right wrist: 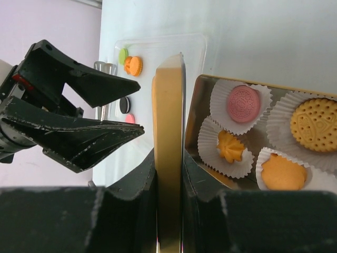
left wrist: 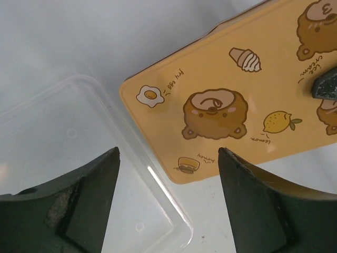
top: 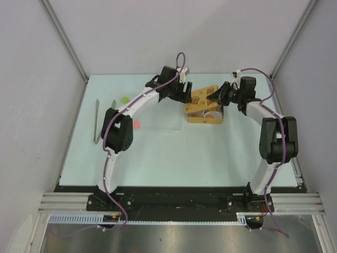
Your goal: Pack the cookies
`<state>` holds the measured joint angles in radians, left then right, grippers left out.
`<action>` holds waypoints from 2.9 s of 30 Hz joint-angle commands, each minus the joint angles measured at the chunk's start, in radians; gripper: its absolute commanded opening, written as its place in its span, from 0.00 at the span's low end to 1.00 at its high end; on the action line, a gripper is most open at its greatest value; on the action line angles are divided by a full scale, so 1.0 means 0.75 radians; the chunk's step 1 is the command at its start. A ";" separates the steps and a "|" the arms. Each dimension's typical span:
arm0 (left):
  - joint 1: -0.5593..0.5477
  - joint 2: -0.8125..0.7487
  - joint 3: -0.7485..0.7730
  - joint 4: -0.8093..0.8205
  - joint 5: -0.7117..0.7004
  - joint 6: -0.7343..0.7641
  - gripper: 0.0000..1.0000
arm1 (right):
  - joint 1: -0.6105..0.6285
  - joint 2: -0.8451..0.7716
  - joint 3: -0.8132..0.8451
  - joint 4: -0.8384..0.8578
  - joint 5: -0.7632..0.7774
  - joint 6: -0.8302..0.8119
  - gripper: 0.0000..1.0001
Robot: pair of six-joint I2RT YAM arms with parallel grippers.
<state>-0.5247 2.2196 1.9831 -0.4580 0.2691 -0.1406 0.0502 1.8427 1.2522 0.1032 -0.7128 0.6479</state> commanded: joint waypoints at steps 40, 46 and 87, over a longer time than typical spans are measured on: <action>0.008 0.133 0.090 0.017 0.159 -0.126 0.82 | -0.132 0.196 0.003 0.130 -0.203 0.020 0.01; 0.006 0.139 0.074 0.017 0.163 -0.128 0.83 | -0.138 0.224 0.008 0.143 -0.248 0.032 0.01; -0.024 0.207 0.050 0.030 0.332 -0.244 0.85 | -0.155 0.267 0.028 0.143 -0.244 0.020 0.04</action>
<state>-0.5381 2.3699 2.0083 -0.4599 0.4568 -0.2832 -0.0540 2.0251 1.2514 0.1921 -0.9222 0.6994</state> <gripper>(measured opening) 0.844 0.212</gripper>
